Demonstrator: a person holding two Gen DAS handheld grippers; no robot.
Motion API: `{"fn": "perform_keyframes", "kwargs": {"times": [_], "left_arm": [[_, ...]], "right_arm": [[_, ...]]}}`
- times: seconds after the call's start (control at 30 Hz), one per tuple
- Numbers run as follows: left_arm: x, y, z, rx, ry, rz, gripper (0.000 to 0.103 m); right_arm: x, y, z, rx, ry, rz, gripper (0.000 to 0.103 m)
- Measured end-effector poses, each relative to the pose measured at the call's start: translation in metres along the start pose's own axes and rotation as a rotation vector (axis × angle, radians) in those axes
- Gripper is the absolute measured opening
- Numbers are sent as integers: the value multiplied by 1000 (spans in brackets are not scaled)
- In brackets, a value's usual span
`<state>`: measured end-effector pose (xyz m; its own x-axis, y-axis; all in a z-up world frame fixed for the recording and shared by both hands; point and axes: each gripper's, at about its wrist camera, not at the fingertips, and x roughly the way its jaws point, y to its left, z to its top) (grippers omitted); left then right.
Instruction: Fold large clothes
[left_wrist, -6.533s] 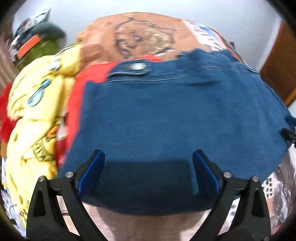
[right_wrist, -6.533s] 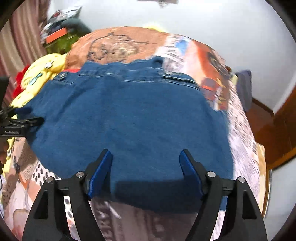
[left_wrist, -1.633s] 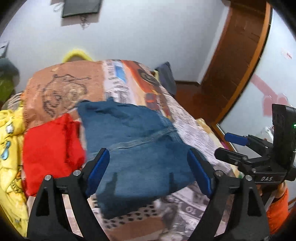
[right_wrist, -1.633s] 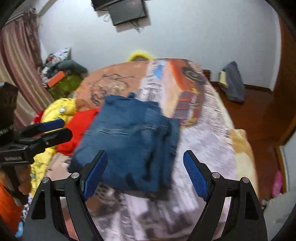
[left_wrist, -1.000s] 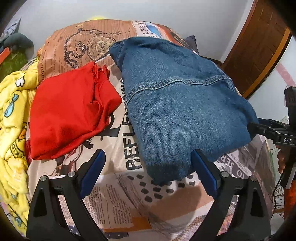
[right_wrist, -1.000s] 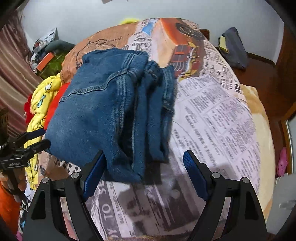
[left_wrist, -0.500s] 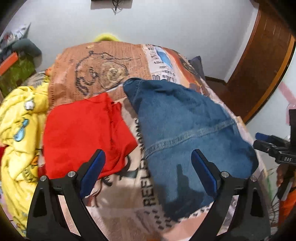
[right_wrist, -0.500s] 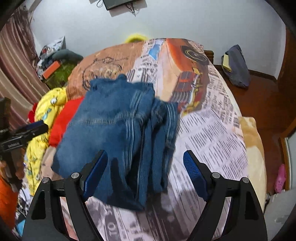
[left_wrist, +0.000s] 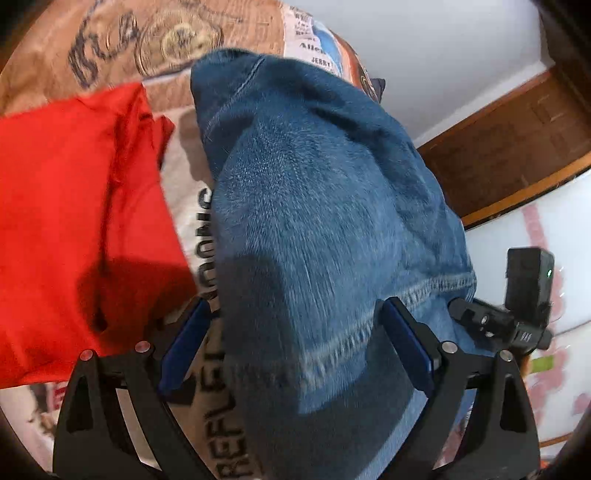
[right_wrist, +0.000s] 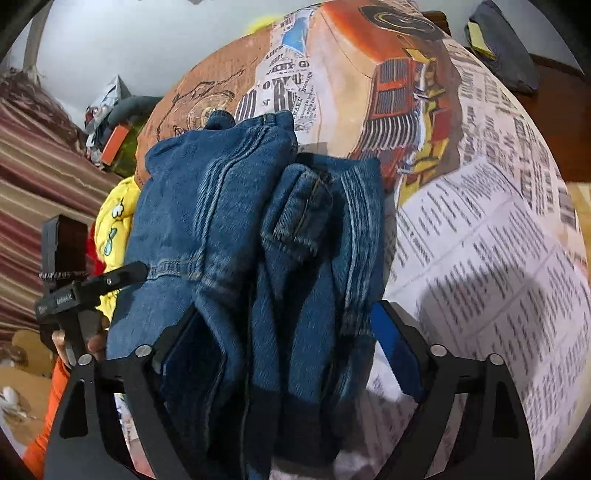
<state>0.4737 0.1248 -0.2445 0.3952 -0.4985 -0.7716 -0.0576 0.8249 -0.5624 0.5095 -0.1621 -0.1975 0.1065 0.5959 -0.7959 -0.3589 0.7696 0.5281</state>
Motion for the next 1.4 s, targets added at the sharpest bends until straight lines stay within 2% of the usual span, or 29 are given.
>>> {"fn": "perform_keyframes", "kwargs": {"times": [0.13, 0.23, 0.3, 0.33, 0.4, 0.43, 0.47, 0.57, 0.6, 0.7, 0.83, 1.0, 1.2, 1.4], "left_arm": [[11, 6, 7, -46, 0, -36, 95], [12, 4, 10, -36, -4, -34, 94], [11, 0, 10, -27, -8, -27, 90], [10, -2, 8, -21, -11, -24, 88], [5, -10, 7, 12, -19, -5, 77], [1, -15, 9, 33, -24, 10, 74], [-2, -23, 9, 54, -31, 31, 66], [-13, -36, 4, 96, -55, 70, 51], [-19, -42, 2, 106, -64, 72, 46], [-42, -57, 1, 136, -93, 60, 37], [-79, -82, -3, 196, -155, 76, 35], [-146, -87, -6, 219, -268, 65, 35], [-220, -56, -3, 195, -390, 67, 35], [-253, -14, 5, 157, -433, 132, 35]], "right_arm": [[9, 1, 5, 8, 12, 18, 94], [13, 1, 9, 2, 18, 16, 95], [12, 5, 10, -7, 19, 9, 95], [11, 6, 11, -9, 17, 7, 92], [9, 9, 10, -11, 12, 17, 79], [6, 13, 8, -18, 8, 24, 68], [4, 17, 7, -26, 7, 23, 62], [-1, 34, 7, -68, -7, -37, 46], [-4, 40, 6, -77, -14, -53, 43], [-14, 56, 10, -91, -32, -65, 37], [-32, 79, 13, -124, -62, -68, 34], [-54, 125, 20, -182, -150, -60, 34], [-52, 184, 33, -262, -217, -26, 34], [-13, 220, 51, -279, -187, 31, 34]]}}
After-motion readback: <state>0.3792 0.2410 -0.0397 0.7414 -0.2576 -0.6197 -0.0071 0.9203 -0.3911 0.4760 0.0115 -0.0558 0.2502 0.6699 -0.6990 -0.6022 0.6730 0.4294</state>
